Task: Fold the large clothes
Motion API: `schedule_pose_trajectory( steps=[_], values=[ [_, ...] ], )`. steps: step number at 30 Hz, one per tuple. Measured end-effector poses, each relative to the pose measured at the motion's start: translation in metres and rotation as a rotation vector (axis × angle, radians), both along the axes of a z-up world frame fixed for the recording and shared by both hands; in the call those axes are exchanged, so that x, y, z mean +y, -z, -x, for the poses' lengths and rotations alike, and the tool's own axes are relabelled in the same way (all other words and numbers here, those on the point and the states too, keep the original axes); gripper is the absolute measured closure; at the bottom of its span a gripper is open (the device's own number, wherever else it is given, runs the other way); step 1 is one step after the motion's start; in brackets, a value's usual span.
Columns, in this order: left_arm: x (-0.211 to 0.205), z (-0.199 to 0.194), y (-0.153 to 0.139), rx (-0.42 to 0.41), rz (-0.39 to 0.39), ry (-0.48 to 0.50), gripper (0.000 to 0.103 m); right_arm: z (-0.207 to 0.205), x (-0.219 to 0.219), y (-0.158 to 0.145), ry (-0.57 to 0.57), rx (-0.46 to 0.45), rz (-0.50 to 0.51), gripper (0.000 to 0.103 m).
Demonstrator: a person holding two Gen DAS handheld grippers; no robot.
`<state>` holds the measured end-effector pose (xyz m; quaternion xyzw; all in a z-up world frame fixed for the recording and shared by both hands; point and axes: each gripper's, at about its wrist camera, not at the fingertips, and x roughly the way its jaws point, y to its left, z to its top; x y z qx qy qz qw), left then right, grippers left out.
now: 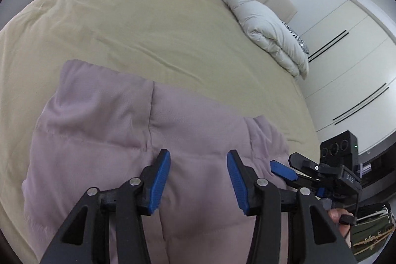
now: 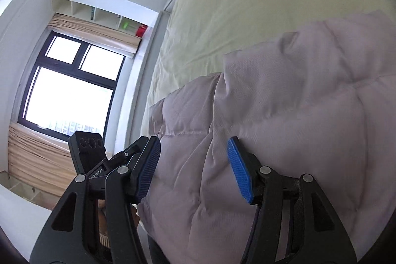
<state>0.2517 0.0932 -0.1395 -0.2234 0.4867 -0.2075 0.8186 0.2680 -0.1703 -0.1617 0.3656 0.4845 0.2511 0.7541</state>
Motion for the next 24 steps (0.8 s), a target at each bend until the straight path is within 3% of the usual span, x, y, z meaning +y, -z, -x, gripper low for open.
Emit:
schedule_pose_trajectory(
  steps=[2, 4, 6, 9, 13, 17, 20, 22, 24],
  values=[
    [0.001, -0.015, 0.011, 0.003, -0.031, -0.016, 0.056, -0.021, -0.002, 0.002, 0.027, -0.006, 0.036, 0.048],
    [0.005, -0.027, 0.023, 0.015, -0.069, -0.017, 0.070, -0.055, -0.005, 0.007, 0.072, 0.007, 0.032, 0.048],
    [0.011, -0.040, 0.032, 0.041, -0.064, -0.017, 0.075, -0.071, -0.024, 0.021, 0.124, 0.023, 0.044, 0.050],
    [0.023, -0.049, 0.047, 0.079, -0.041, -0.034, 0.095, -0.091, -0.063, 0.048, 0.185, 0.080, -0.013, 0.070],
    [0.041, -0.048, 0.059, 0.109, 0.036, -0.027, 0.095, -0.085, -0.105, 0.067, 0.199, 0.090, -0.075, 0.073],
    [0.057, -0.035, 0.051, 0.101, 0.019, -0.022, 0.095, -0.062, -0.156, 0.069, 0.263, 0.076, -0.079, 0.073],
    [0.079, -0.014, 0.036, 0.091, 0.034, -0.077, 0.097, -0.038, -0.197, 0.059, 0.346, 0.067, 0.087, 0.069],
    [0.087, 0.010, 0.015, 0.040, 0.052, -0.082, 0.069, -0.011, -0.218, 0.045, 0.355, 0.036, 0.153, 0.060],
    [0.089, 0.042, -0.009, -0.026, 0.092, -0.056, 0.054, 0.022, -0.223, 0.024, 0.308, -0.042, 0.085, 0.055]
  ],
)
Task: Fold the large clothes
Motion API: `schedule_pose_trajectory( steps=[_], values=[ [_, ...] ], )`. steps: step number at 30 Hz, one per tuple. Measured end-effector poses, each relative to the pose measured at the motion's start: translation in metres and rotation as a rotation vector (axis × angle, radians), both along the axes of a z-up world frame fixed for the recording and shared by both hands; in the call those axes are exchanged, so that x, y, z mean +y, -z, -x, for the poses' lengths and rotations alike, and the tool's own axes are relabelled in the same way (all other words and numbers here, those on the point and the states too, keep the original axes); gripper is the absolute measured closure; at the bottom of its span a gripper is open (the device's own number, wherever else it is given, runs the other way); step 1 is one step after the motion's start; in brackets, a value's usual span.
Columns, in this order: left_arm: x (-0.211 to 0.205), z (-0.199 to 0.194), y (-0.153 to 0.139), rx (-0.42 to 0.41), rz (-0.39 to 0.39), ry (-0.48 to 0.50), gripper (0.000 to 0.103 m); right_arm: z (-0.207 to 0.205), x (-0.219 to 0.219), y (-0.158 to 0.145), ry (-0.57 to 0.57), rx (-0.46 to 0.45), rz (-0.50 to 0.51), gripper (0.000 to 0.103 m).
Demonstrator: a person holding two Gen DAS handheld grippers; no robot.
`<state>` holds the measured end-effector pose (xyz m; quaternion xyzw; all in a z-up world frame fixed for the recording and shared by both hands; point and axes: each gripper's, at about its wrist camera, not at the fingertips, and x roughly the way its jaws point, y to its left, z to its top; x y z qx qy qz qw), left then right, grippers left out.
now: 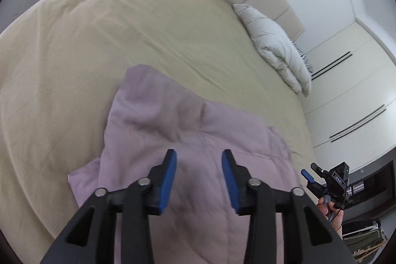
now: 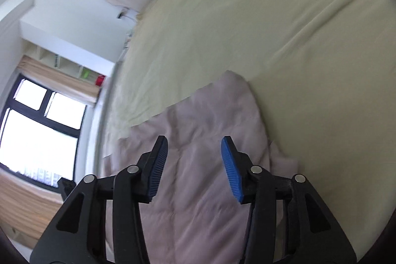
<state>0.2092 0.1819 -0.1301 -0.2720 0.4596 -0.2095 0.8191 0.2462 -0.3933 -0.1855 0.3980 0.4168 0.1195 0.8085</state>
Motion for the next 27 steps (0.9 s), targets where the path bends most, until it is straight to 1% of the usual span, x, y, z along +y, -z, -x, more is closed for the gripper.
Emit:
schedule_pose_trajectory(
  steps=[1, 2, 3, 4, 5, 6, 8, 9, 11, 12, 13, 14, 16, 17, 18, 19, 20, 21, 22, 23, 24, 25, 27],
  values=[
    [-0.003, 0.016, -0.008, -0.017, 0.018, 0.027, 0.045, 0.018, 0.005, -0.013, -0.042, -0.043, -0.039, 0.045],
    [-0.007, 0.032, -0.011, -0.020, 0.028, 0.054, 0.043, 0.033, 0.013, -0.020, -0.096, -0.075, -0.068, 0.041],
    [-0.011, 0.045, -0.010, -0.014, 0.027, 0.076, 0.042, 0.041, 0.038, -0.027, -0.156, -0.090, -0.085, 0.036],
    [-0.014, 0.059, -0.007, -0.005, 0.025, 0.094, 0.042, 0.054, 0.053, -0.026, -0.223, -0.086, -0.091, 0.036],
    [-0.017, 0.070, -0.002, 0.000, 0.027, 0.110, 0.042, 0.059, 0.086, -0.024, -0.277, -0.072, -0.095, 0.036],
    [-0.019, 0.080, 0.004, 0.008, 0.024, 0.128, 0.042, 0.077, 0.095, -0.015, -0.321, -0.056, -0.115, 0.036],
    [-0.018, 0.098, 0.020, 0.002, 0.022, 0.145, 0.043, 0.098, 0.108, 0.005, -0.353, -0.013, -0.133, 0.036],
    [-0.015, 0.102, 0.026, -0.005, 0.033, 0.140, 0.044, 0.107, 0.111, 0.014, -0.361, -0.022, -0.133, 0.036],
    [-0.004, 0.104, 0.035, -0.010, 0.069, 0.137, 0.051, 0.120, 0.098, 0.028, -0.337, -0.047, -0.163, 0.038],
    [0.001, 0.102, 0.040, 0.001, 0.082, 0.129, 0.059, 0.125, 0.087, 0.035, -0.314, -0.055, -0.189, 0.039],
    [0.003, 0.099, 0.043, 0.010, 0.087, 0.124, 0.070, 0.129, 0.075, 0.040, -0.298, -0.073, -0.203, 0.039],
    [0.006, 0.097, 0.047, 0.018, 0.089, 0.120, 0.076, 0.133, 0.065, 0.043, -0.280, -0.086, -0.202, 0.039],
    [0.014, 0.095, 0.056, 0.036, 0.087, 0.100, 0.097, 0.152, 0.037, 0.048, -0.217, -0.073, -0.206, 0.039],
    [0.017, 0.094, 0.058, 0.048, 0.106, 0.087, 0.096, 0.161, 0.027, 0.047, -0.185, -0.067, -0.188, 0.039],
    [0.021, 0.096, 0.058, 0.058, 0.131, 0.069, 0.097, 0.176, 0.013, 0.042, -0.145, -0.049, -0.130, 0.037],
    [0.024, 0.101, 0.054, 0.058, 0.130, 0.047, 0.097, 0.185, 0.007, 0.038, -0.098, -0.010, -0.037, 0.036],
    [0.024, 0.107, 0.047, 0.048, 0.105, 0.033, 0.096, 0.191, 0.005, 0.033, -0.064, 0.029, 0.049, 0.036],
    [0.021, 0.116, 0.036, 0.032, 0.072, 0.023, 0.086, 0.198, 0.005, 0.026, -0.054, 0.034, 0.096, 0.036],
    [0.016, 0.126, 0.023, -0.002, 0.053, 0.026, 0.061, 0.206, 0.007, 0.015, -0.054, 0.003, 0.114, 0.036],
    [0.011, 0.136, 0.011, -0.039, 0.047, 0.033, 0.051, 0.213, 0.013, 0.001, -0.061, -0.045, 0.124, 0.036],
    [0.003, 0.146, -0.002, -0.071, 0.020, 0.032, 0.043, 0.219, 0.020, -0.014, -0.070, -0.089, 0.136, 0.036],
    [-0.007, 0.152, -0.010, -0.095, -0.008, 0.049, 0.043, 0.222, 0.031, -0.028, -0.075, -0.116, 0.153, 0.036],
    [-0.039, 0.161, -0.020, -0.120, -0.059, 0.122, 0.043, 0.219, 0.061, -0.050, -0.121, -0.139, 0.203, 0.036]
  ],
)
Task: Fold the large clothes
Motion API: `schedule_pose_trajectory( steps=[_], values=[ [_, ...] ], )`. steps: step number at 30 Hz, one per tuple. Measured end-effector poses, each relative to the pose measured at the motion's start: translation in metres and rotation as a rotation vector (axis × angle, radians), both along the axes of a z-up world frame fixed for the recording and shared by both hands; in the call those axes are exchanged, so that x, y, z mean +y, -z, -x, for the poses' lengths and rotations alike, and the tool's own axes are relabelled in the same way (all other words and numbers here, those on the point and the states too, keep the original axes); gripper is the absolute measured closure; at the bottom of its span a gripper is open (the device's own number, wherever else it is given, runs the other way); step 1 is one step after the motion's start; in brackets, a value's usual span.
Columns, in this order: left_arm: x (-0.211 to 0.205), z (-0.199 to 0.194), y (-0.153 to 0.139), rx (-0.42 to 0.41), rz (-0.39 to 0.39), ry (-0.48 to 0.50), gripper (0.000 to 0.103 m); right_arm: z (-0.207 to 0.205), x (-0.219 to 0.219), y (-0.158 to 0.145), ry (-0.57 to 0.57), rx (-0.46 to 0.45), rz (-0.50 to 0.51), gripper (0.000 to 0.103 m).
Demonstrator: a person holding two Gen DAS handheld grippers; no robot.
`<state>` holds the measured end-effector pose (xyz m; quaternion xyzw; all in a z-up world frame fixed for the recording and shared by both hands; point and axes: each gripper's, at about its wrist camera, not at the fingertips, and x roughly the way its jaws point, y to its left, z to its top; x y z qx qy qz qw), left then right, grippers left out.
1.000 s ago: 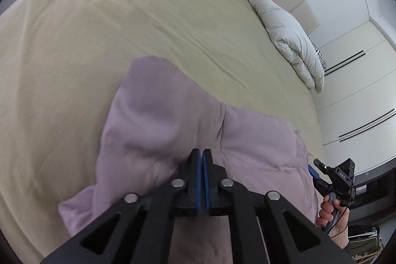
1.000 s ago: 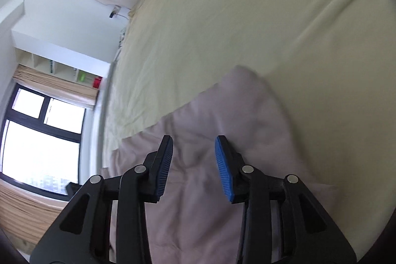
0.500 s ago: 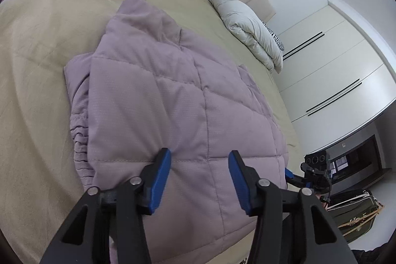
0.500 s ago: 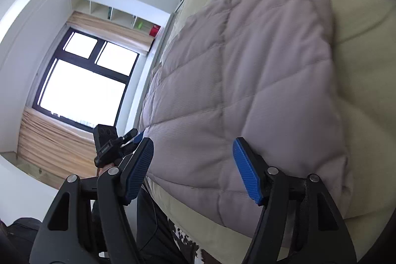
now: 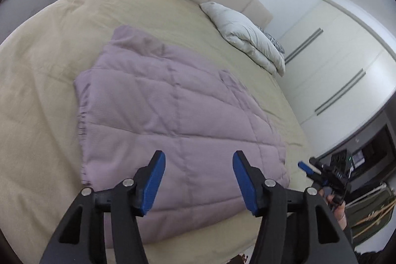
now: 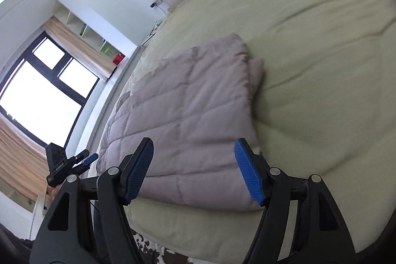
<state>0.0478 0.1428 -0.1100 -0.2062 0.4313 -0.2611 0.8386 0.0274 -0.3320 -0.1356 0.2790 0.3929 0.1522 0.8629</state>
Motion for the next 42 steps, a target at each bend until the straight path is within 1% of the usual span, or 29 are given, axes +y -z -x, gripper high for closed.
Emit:
schedule_pose_trajectory(
  steps=[2, 3, 4, 6, 8, 9, 10, 11, 12, 13, 15, 16, 18, 19, 20, 22, 23, 24, 25, 27, 29, 30, 32, 33, 34, 36, 38, 40, 42],
  values=[
    [-0.034, 0.003, 0.005, -0.008, -0.109, 0.066, 0.043, -0.007, 0.041, -0.010, -0.082, 0.025, 0.106, 0.036],
    [-0.045, 0.001, 0.012, -0.004, -0.152, 0.080, 0.047, -0.024, 0.073, -0.019, -0.126, 0.034, 0.178, 0.037],
    [-0.050, -0.002, 0.022, 0.010, -0.182, 0.074, 0.050, -0.026, 0.094, -0.021, -0.162, 0.036, 0.239, 0.037],
    [-0.051, -0.010, 0.034, 0.029, -0.179, 0.054, 0.051, -0.028, 0.135, -0.016, -0.247, 0.048, 0.353, 0.037],
    [-0.047, -0.016, 0.037, 0.045, -0.164, 0.046, 0.056, -0.033, 0.151, -0.001, -0.262, 0.095, 0.442, 0.037],
    [-0.045, -0.015, 0.038, 0.046, -0.174, 0.056, 0.058, -0.031, 0.150, 0.005, -0.257, 0.121, 0.460, 0.037],
    [-0.045, -0.016, 0.041, 0.046, -0.183, 0.073, 0.061, -0.040, 0.153, 0.015, -0.257, 0.140, 0.472, 0.037],
    [-0.045, -0.017, 0.043, 0.046, -0.176, 0.082, 0.061, -0.042, 0.155, 0.022, -0.262, 0.142, 0.483, 0.037],
    [-0.041, -0.019, 0.048, 0.047, -0.160, 0.086, 0.061, -0.055, 0.161, 0.030, -0.263, 0.141, 0.486, 0.036],
    [-0.037, -0.022, 0.052, 0.056, -0.135, 0.087, 0.062, -0.057, 0.162, 0.034, -0.263, 0.140, 0.492, 0.036],
    [-0.030, -0.025, 0.058, 0.076, -0.081, 0.073, 0.064, -0.063, 0.167, 0.034, -0.267, 0.131, 0.499, 0.035],
    [-0.026, -0.026, 0.059, 0.086, -0.064, 0.065, 0.071, -0.069, 0.162, 0.041, -0.272, 0.124, 0.489, 0.035],
    [-0.021, -0.023, 0.054, 0.095, -0.057, 0.054, 0.072, -0.066, 0.153, 0.037, -0.260, 0.118, 0.455, 0.035],
    [-0.020, -0.018, 0.046, 0.081, -0.075, 0.047, 0.070, -0.060, 0.147, 0.030, -0.239, 0.110, 0.455, 0.035],
    [-0.020, -0.009, 0.037, 0.057, -0.103, 0.037, 0.066, -0.052, 0.143, 0.023, -0.217, 0.096, 0.464, 0.035],
    [-0.017, 0.010, 0.016, -0.025, -0.170, -0.011, 0.030, -0.038, 0.137, 0.007, -0.170, 0.047, 0.484, 0.035],
    [-0.016, 0.019, 0.005, -0.071, -0.203, -0.039, 0.023, -0.030, 0.132, -0.002, -0.142, 0.022, 0.498, 0.035],
    [-0.015, 0.027, -0.006, -0.114, -0.240, -0.068, 0.012, -0.023, 0.127, -0.012, -0.112, -0.007, 0.512, 0.035],
    [-0.016, 0.035, -0.016, -0.153, -0.273, -0.093, 0.006, -0.018, 0.124, -0.019, -0.085, -0.032, 0.521, 0.035],
    [-0.023, 0.051, -0.035, -0.239, -0.357, -0.145, 0.001, -0.008, 0.120, -0.036, -0.027, -0.087, 0.530, 0.035],
    [-0.038, 0.066, -0.050, -0.327, -0.443, -0.160, 0.000, 0.003, 0.117, -0.054, 0.027, -0.153, 0.514, 0.035],
    [-0.047, 0.073, -0.058, -0.375, -0.493, -0.166, 0.000, 0.008, 0.117, -0.063, 0.049, -0.191, 0.497, 0.033],
    [-0.061, 0.084, -0.070, -0.451, -0.569, -0.177, 0.000, 0.021, 0.117, -0.079, 0.098, -0.274, 0.464, 0.023],
    [-0.071, 0.089, -0.077, -0.484, -0.596, -0.182, 0.000, 0.027, 0.118, -0.088, 0.127, -0.312, 0.462, 0.014],
    [-0.078, 0.095, -0.083, -0.518, -0.609, -0.189, 0.000, 0.034, 0.118, -0.097, 0.161, -0.349, 0.465, 0.008],
    [-0.088, 0.104, -0.093, -0.569, -0.628, -0.201, 0.000, 0.044, 0.125, -0.112, 0.204, -0.399, 0.508, 0.007],
    [-0.096, 0.109, -0.106, -0.583, -0.635, -0.216, 0.000, 0.046, 0.133, -0.124, 0.191, -0.394, 0.592, 0.007],
    [-0.102, 0.107, -0.114, -0.552, -0.667, -0.262, 0.000, 0.048, 0.141, -0.135, 0.192, -0.379, 0.655, 0.007],
    [-0.104, 0.105, -0.123, -0.544, -0.674, -0.291, 0.000, 0.052, 0.146, -0.146, 0.196, -0.381, 0.669, 0.007]
  ],
)
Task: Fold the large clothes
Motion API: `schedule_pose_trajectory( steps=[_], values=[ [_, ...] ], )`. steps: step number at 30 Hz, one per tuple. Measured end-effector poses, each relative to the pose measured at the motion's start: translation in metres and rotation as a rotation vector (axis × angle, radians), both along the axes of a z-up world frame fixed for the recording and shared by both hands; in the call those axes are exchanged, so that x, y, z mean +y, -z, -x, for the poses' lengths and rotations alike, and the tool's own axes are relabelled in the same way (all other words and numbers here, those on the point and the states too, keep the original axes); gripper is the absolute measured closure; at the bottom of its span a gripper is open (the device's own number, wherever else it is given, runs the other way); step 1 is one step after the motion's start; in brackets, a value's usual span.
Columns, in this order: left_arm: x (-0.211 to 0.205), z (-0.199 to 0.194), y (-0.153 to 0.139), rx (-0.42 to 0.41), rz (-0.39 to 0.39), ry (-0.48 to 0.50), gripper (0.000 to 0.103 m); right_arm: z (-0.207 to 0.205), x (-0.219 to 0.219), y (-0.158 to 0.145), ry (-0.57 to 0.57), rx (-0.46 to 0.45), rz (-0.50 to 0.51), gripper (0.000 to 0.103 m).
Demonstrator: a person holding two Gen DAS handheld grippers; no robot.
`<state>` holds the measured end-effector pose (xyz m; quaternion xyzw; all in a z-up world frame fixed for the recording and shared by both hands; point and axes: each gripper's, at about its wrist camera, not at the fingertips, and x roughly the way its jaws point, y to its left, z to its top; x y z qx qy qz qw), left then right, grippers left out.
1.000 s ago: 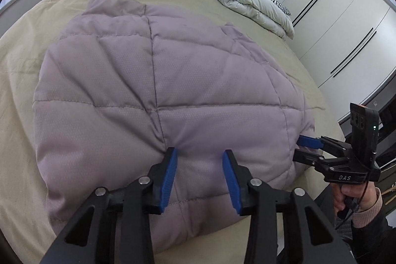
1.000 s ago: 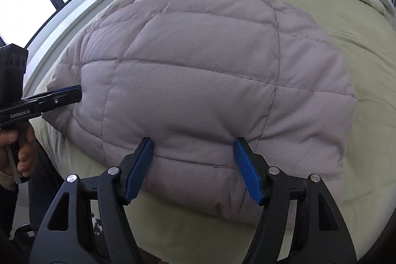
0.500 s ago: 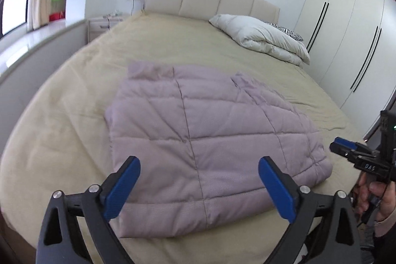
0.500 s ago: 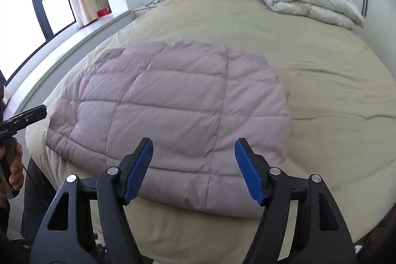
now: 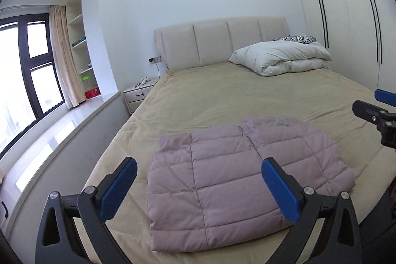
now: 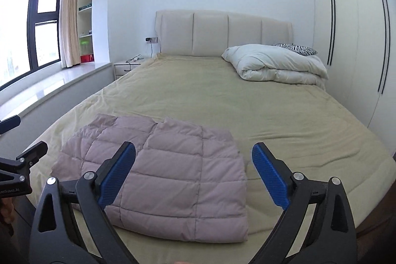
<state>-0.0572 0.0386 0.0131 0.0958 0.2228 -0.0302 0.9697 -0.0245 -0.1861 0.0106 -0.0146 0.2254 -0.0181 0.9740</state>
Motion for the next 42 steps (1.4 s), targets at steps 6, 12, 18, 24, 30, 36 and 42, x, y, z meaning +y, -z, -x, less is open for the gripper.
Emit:
schedule_pose_trajectory(
  steps=[6, 12, 18, 24, 30, 36, 42],
  values=[
    [0.013, -0.016, -0.017, 0.099, 0.130, -0.059, 0.000, 0.013, 0.007, -0.030, 0.013, -0.020, -0.034, 0.007],
    [0.014, -0.021, -0.004, 0.198, 0.159, -0.082, 0.000, 0.005, 0.006, -0.019, 0.084, 0.128, -0.137, 0.007],
    [0.013, -0.020, 0.013, 0.249, 0.138, -0.077, 0.000, -0.004, 0.011, 0.007, 0.133, 0.213, -0.133, 0.007],
    [0.016, -0.023, 0.030, 0.287, 0.141, -0.103, 0.000, -0.005, 0.021, 0.020, 0.153, 0.255, -0.095, 0.007],
    [0.018, -0.025, 0.035, 0.296, 0.126, -0.117, 0.000, -0.005, 0.032, 0.023, 0.142, 0.275, -0.058, 0.007],
    [0.018, -0.024, 0.036, 0.294, 0.129, -0.120, 0.000, -0.006, 0.035, 0.025, 0.141, 0.283, -0.051, 0.007],
    [0.018, -0.024, 0.036, 0.300, 0.133, -0.114, 0.000, -0.009, 0.036, 0.030, 0.133, 0.300, -0.045, 0.007]
  ],
)
